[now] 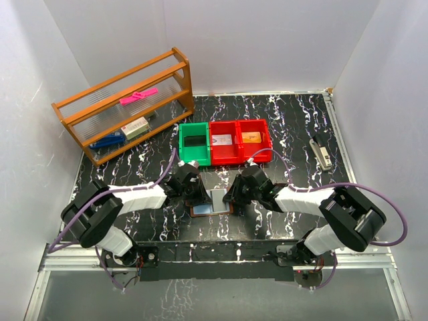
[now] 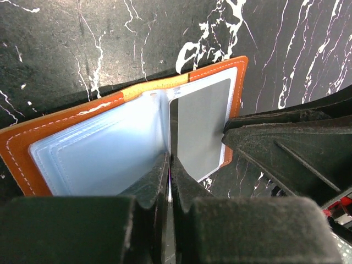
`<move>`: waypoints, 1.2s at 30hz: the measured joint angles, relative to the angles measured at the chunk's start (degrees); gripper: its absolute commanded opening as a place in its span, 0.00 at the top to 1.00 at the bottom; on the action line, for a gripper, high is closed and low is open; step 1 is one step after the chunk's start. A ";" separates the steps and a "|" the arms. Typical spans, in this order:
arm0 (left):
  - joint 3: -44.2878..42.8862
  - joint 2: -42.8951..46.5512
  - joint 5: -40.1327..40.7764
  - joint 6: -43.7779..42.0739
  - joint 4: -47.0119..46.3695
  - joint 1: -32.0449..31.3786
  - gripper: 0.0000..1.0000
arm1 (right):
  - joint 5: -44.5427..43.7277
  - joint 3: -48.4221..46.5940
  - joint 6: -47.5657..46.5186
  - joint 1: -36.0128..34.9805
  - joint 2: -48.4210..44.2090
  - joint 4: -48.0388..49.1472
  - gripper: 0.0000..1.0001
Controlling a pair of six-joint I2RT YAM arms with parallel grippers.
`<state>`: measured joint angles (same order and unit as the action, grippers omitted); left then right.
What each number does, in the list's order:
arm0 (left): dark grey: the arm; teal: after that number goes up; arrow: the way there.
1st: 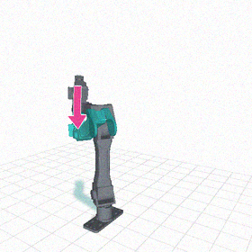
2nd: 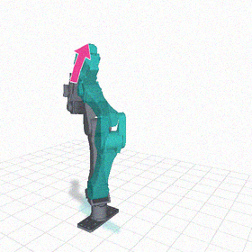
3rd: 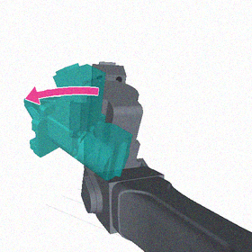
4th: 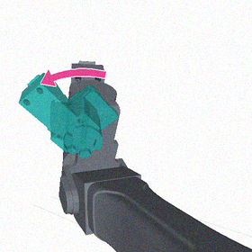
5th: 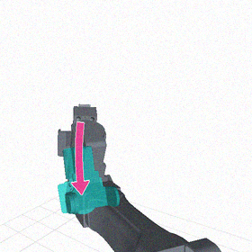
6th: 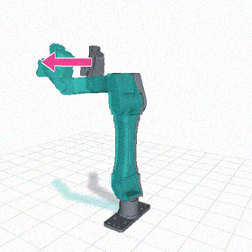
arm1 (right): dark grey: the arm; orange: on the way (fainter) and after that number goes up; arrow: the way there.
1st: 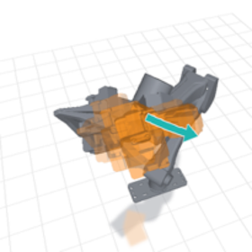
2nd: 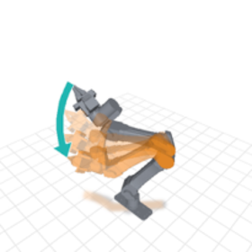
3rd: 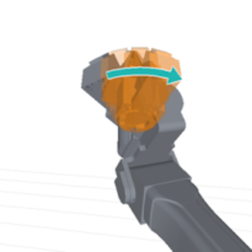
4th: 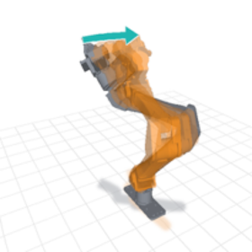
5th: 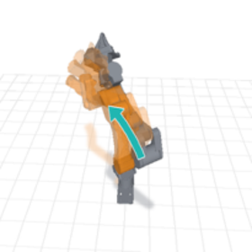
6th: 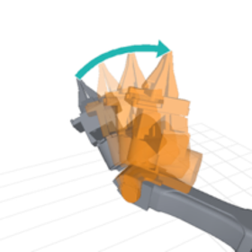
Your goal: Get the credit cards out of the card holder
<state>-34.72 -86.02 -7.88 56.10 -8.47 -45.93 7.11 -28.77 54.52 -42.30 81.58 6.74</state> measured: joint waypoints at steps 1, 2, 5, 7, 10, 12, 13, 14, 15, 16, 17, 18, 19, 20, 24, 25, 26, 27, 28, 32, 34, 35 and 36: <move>0.00 0.20 0.07 -0.07 0.22 0.00 1.00 | -0.02 0.00 0.02 0.00 0.00 0.00 0.83; 0.00 0.42 0.20 -0.09 0.39 0.00 1.00 | -0.04 0.00 0.04 0.00 0.00 0.00 0.82; 0.04 1.40 0.79 -0.20 1.42 -0.02 1.00 | -0.09 0.00 0.11 -0.02 0.04 -0.02 0.82; 0.11 2.40 1.42 -0.55 2.25 -0.04 1.00 | -0.04 0.00 0.28 -0.02 0.13 -0.02 0.82; 0.11 4.17 2.34 -1.01 3.50 -0.04 0.92 | -0.04 0.00 0.50 -0.02 0.17 -0.02 0.82; 0.11 4.98 2.78 -1.40 3.89 -0.04 0.86 | -0.02 0.00 0.57 -0.04 0.20 0.00 0.83; 0.11 5.05 2.84 -1.44 4.00 -0.04 0.84 | -0.02 0.00 0.61 -0.07 0.22 0.00 0.82; 0.11 5.07 2.86 -1.51 4.04 -0.04 0.81 | 0.00 0.00 0.66 -0.07 0.22 0.00 0.82; 0.11 5.05 2.86 -1.60 4.09 -0.04 0.79 | 0.02 0.00 0.66 -0.07 0.22 0.00 0.82; 0.11 5.05 2.78 -1.68 3.98 -0.04 0.77 | 0.04 0.00 0.66 -0.07 0.22 0.02 0.82; 0.11 5.05 2.67 -1.73 3.72 -0.04 0.76 | 0.15 0.00 0.66 -0.07 0.22 0.02 0.82; 0.11 4.98 2.43 -1.75 3.26 -0.04 0.76 | 0.35 0.00 0.66 -0.07 0.22 0.04 0.82; 0.09 4.83 2.12 -1.79 2.51 -0.04 0.76 | 0.44 0.00 0.68 -0.07 0.24 0.04 0.81; 0.09 4.63 1.86 -1.84 2.03 -0.04 0.77 | 0.55 0.00 0.68 -0.07 0.24 0.09 0.81; 0.11 2.97 1.03 -1.55 0.26 -0.07 0.80 | 0.85 0.00 0.83 -0.07 0.35 0.31 0.81; 0.20 2.69 1.01 -1.40 -0.31 -0.07 0.81 | 1.01 0.00 0.92 -0.07 0.46 0.42 0.81; 0.31 2.51 1.03 -1.20 -0.79 -0.07 0.81 | 1.11 0.00 1.03 -0.07 0.57 0.55 0.81; 0.35 2.38 1.05 -1.11 -1.03 -0.07 0.81 | 1.22 0.00 1.07 -0.07 0.63 0.68 0.81; 0.37 2.10 1.09 -1.01 -1.38 -0.07 0.82 | 1.33 0.00 1.11 -0.07 0.74 0.83 0.81; 1.11 1.73 1.25 -0.74 -2.27 -0.04 0.78 | 1.90 0.00 1.16 -0.07 1.18 1.51 0.81; 1.25 1.73 1.22 -0.68 -2.40 -0.07 0.77 | 2.10 0.00 1.16 -0.07 1.40 1.95 0.81; 1.25 1.73 1.29 -0.57 -2.43 -0.04 0.76 | 2.16 0.00 1.16 -0.07 1.49 2.10 0.81; 1.25 1.79 1.38 -0.57 -2.36 -0.07 0.75 | 2.23 0.00 1.18 -0.07 1.57 2.23 0.81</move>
<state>-33.47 -84.23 -6.50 55.53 -10.83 -46.00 9.34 -28.77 55.70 -42.37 83.15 8.97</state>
